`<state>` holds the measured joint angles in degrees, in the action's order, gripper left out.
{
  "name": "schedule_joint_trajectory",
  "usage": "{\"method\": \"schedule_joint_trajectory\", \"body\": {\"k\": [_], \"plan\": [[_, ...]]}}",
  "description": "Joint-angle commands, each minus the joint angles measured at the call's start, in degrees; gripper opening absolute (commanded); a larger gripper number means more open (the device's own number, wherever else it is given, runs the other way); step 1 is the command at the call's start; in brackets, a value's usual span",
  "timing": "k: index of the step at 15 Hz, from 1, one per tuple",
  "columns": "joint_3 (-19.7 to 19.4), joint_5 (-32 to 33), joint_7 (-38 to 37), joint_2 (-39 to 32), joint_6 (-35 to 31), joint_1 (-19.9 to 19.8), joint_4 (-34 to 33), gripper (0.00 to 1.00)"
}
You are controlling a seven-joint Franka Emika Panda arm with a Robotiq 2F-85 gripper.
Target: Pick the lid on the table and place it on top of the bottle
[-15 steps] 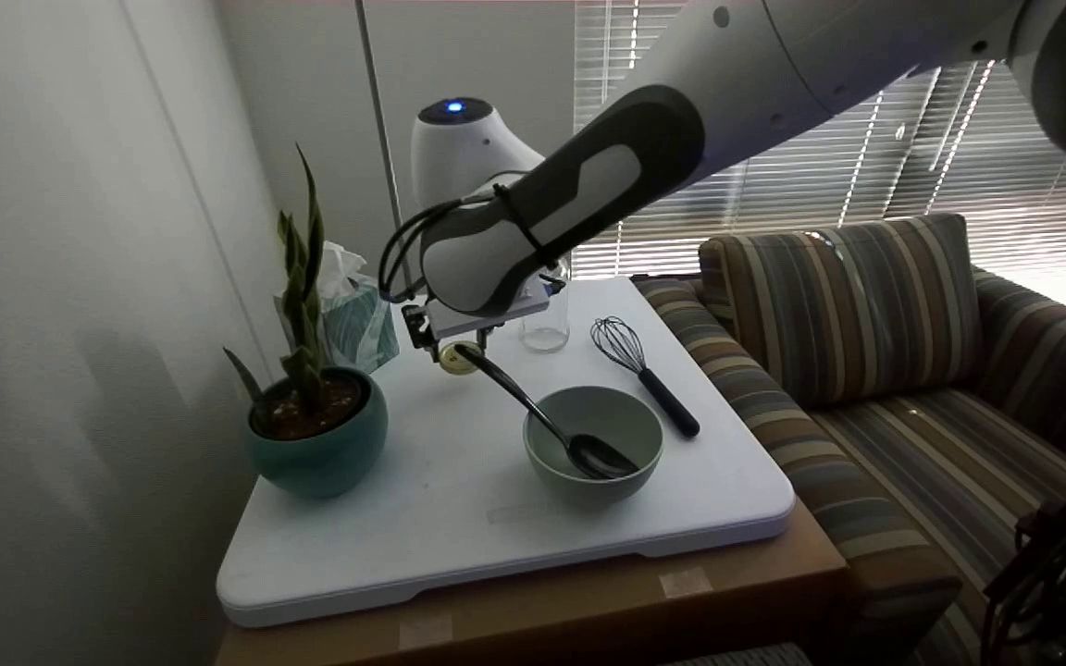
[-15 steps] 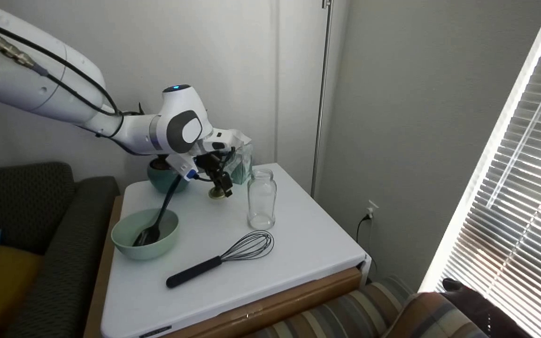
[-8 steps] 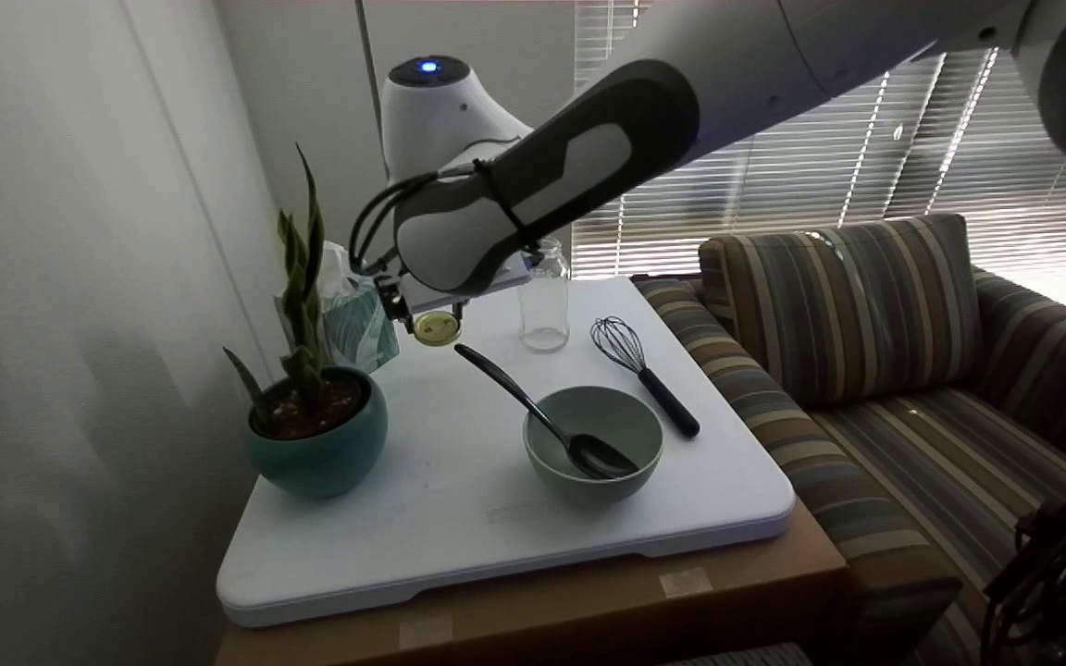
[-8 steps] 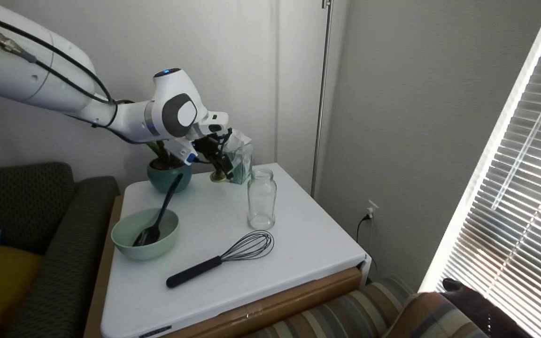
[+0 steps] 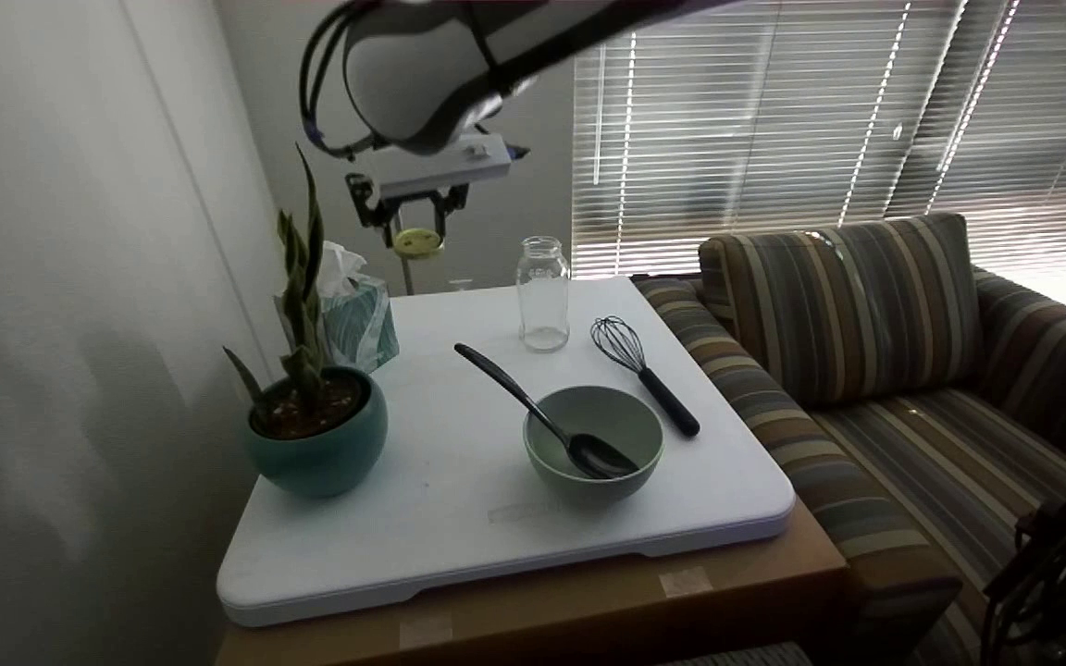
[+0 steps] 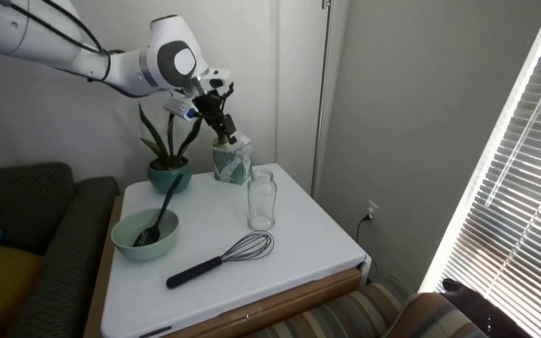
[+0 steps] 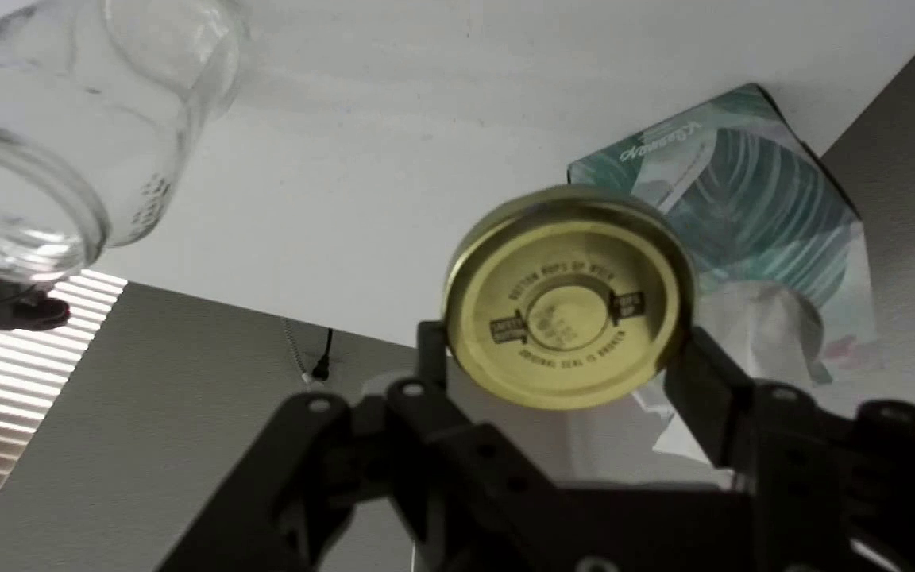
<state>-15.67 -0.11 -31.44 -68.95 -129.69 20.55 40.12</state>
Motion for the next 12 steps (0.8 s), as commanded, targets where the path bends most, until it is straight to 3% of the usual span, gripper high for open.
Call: {"method": "schedule_joint_trajectory", "body": {"k": [1,8,9,10,12], "plan": [[2.06,-1.92,4.89,4.31,10.06,-2.66,-1.99,0.45],[4.39,-7.31,8.03,7.06,19.55,-9.28,-7.2,0.45],[2.26,-5.34,5.79,5.79,16.85,-7.22,-6.62,0.45],[2.4,-5.63,5.99,5.8,17.03,-7.84,-7.04,0.7],[2.4,-5.59,5.93,5.64,16.97,-7.8,-7.06,0.7]]}}
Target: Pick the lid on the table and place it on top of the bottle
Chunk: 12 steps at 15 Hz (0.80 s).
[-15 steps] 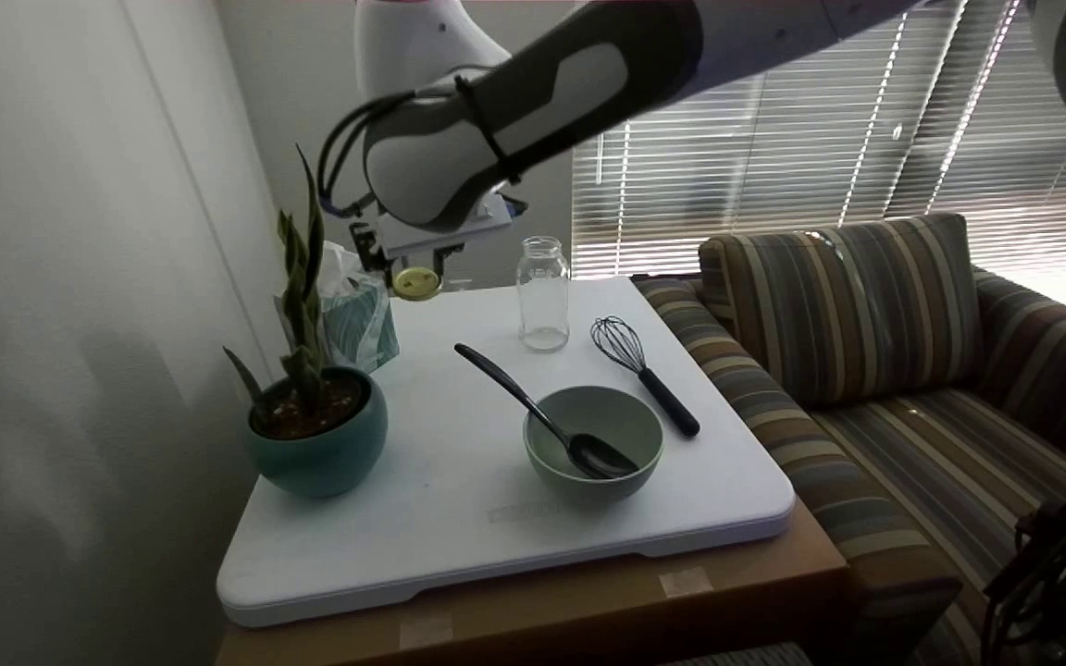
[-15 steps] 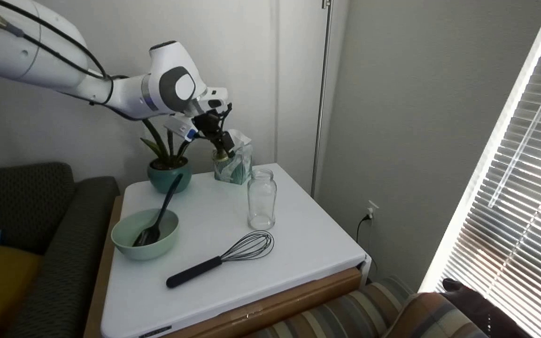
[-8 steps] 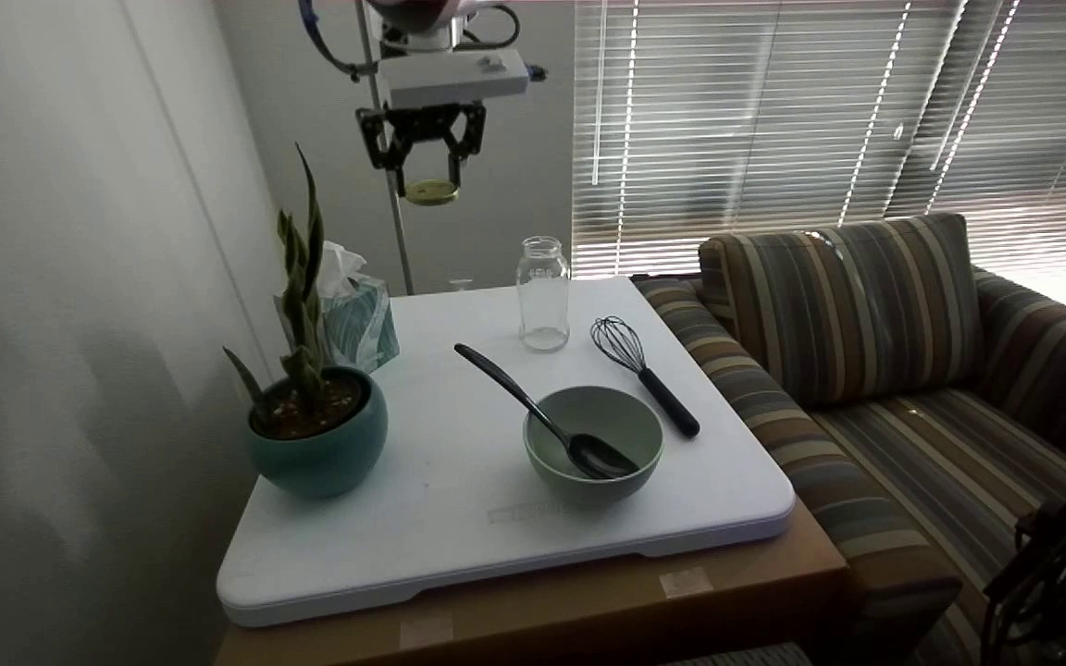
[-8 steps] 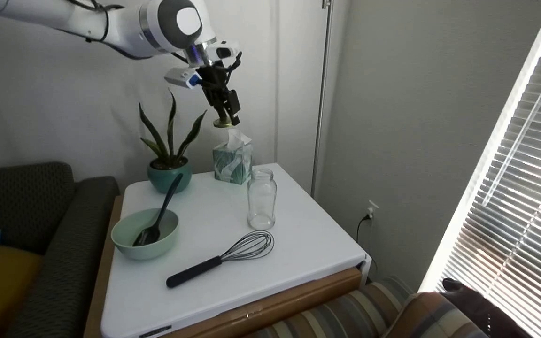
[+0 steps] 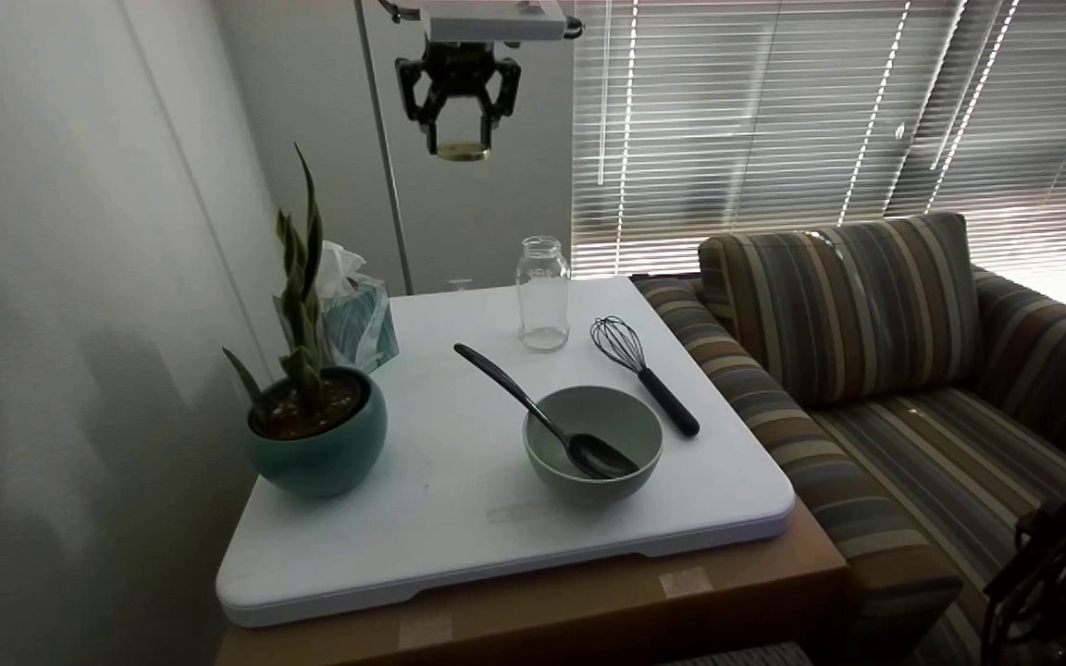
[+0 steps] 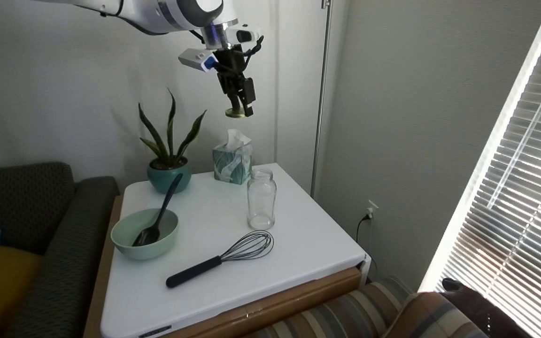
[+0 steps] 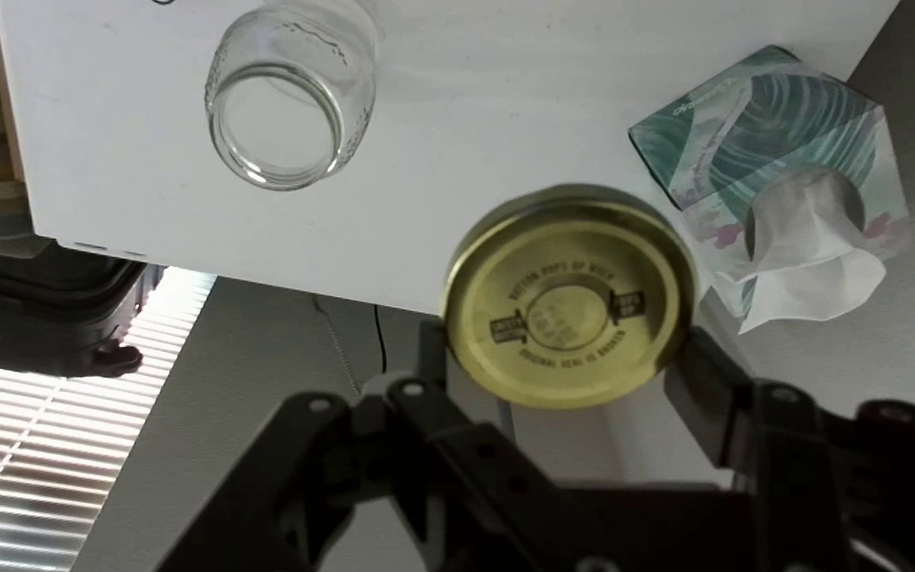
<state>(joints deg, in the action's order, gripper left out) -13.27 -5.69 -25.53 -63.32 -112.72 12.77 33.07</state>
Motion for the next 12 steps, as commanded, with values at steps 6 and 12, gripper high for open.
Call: {"method": "schedule_joint_trajectory", "body": {"k": [6,12], "plan": [[-0.04,0.09,-0.31,-0.19,-0.01,0.76,0.0,0.7],[-0.43,0.59,-0.12,-0.99,-0.88,0.89,-0.25,0.45]]}}
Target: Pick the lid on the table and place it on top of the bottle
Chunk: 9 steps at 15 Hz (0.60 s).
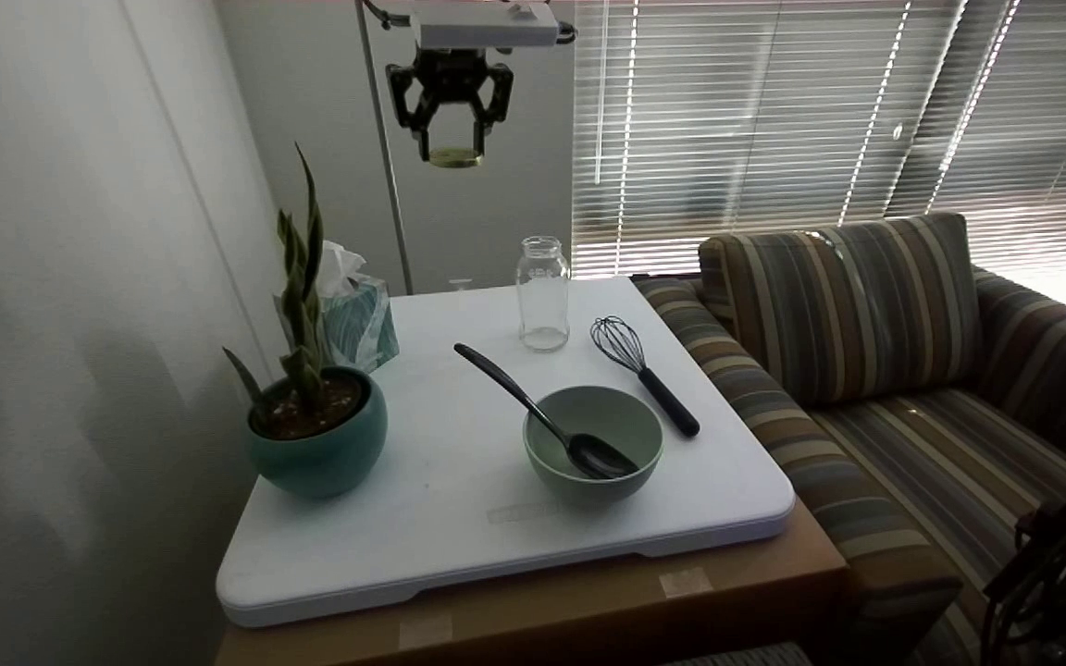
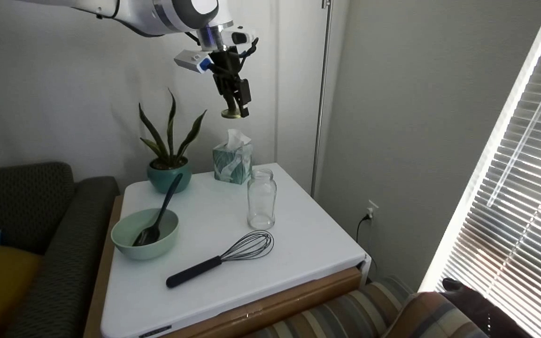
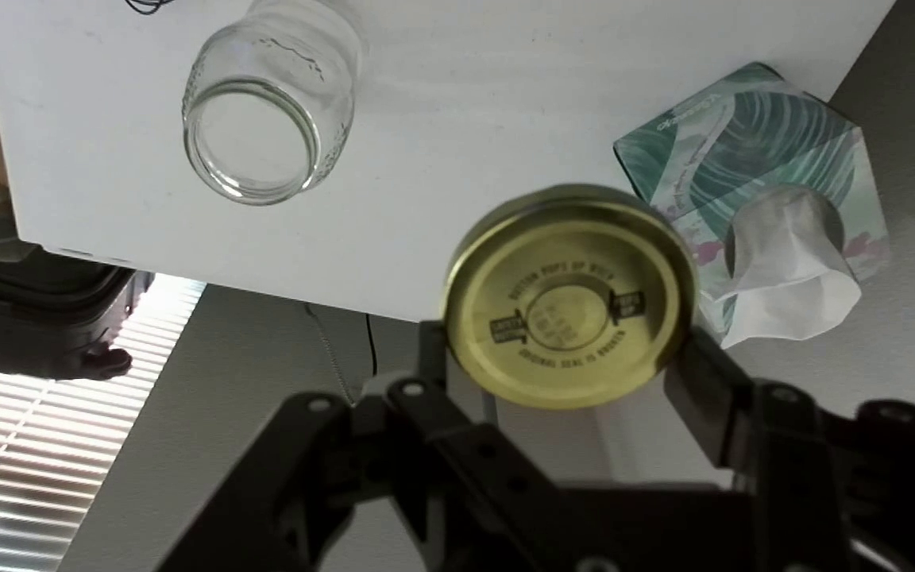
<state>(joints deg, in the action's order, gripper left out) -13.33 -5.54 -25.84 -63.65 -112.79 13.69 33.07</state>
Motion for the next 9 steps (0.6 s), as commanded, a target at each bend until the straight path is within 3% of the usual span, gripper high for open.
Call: {"method": "schedule_joint_trajectory", "body": {"k": [1,9], "plan": [[-0.49,0.63,0.21,-0.9,-0.97,-0.07,-0.42,0.45],[-2.14,1.91,-1.37,-3.16,-1.23,-0.92,-2.25,0.45]]}}
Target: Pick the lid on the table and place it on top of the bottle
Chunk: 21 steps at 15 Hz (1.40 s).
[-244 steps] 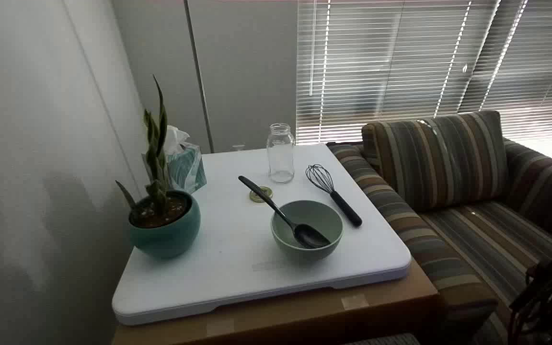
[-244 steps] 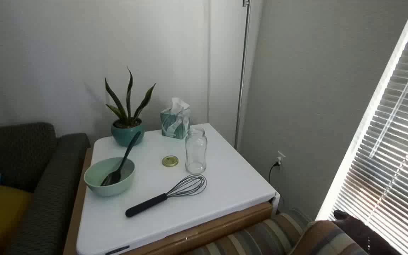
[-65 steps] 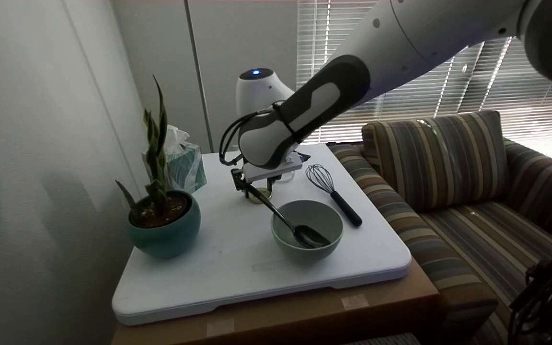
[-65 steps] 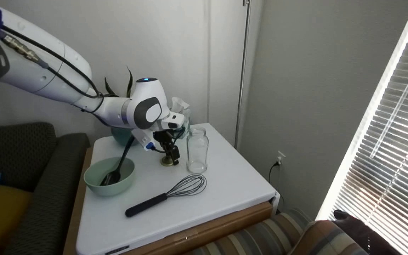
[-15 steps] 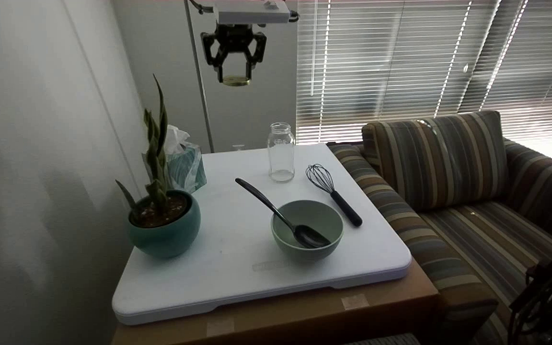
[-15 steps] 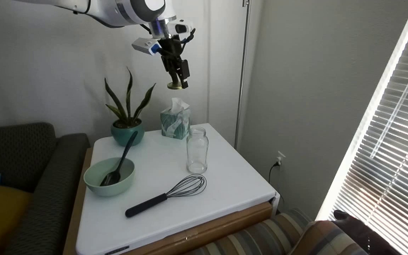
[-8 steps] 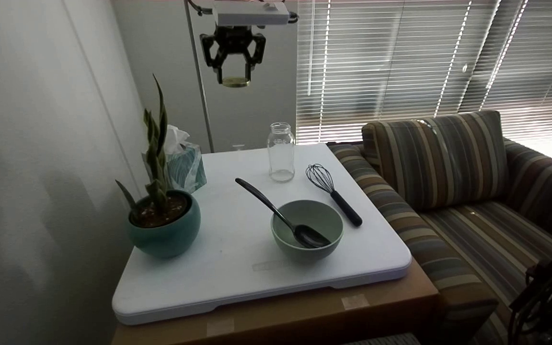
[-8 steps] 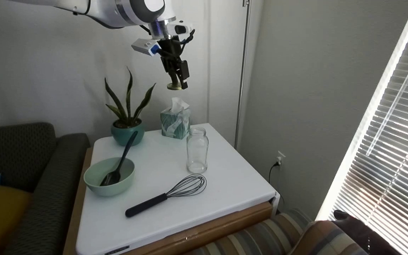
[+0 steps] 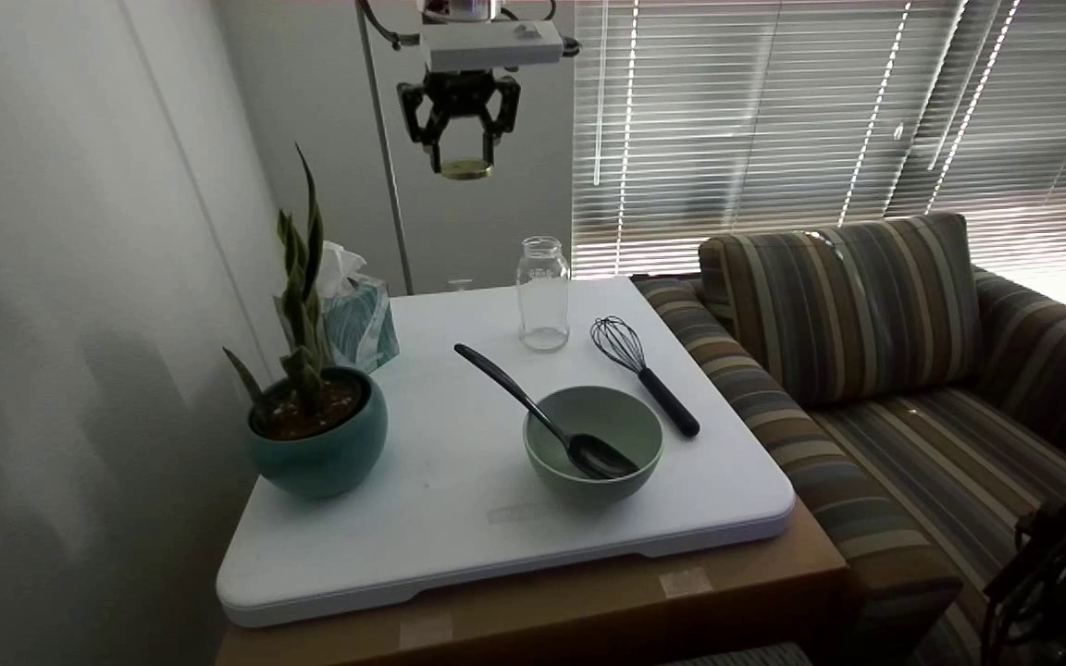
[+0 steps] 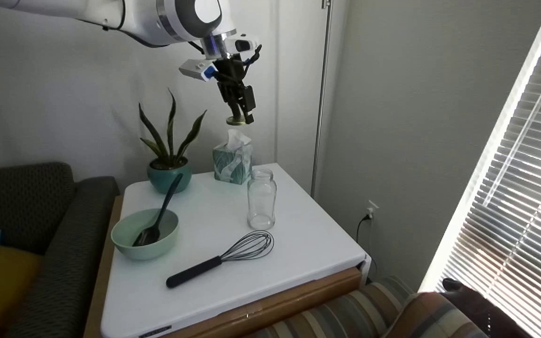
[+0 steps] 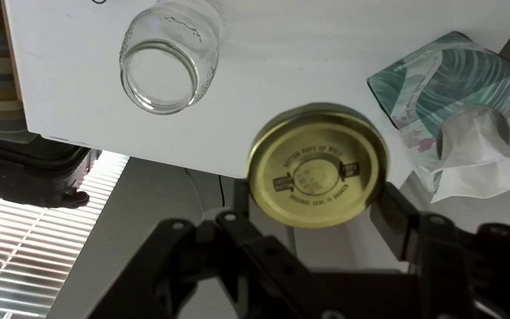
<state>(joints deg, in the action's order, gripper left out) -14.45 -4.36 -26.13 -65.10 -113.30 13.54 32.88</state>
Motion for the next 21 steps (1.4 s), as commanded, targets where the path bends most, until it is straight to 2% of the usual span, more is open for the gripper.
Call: {"method": "schedule_joint_trajectory", "body": {"k": [1,6,11,21], "plan": [[-1.47,0.76,-1.88,-2.1,-0.73,-1.09,-2.4,0.45],[-3.96,-0.03,-9.06,-2.98,0.25,-3.78,-4.21,0.45],[-5.58,-0.23,-20.59,-2.28,5.29,-6.4,-4.14,0.45],[-4.19,-1.3,-31.07,-3.16,16.24,-7.63,-4.64,0.45]]}}
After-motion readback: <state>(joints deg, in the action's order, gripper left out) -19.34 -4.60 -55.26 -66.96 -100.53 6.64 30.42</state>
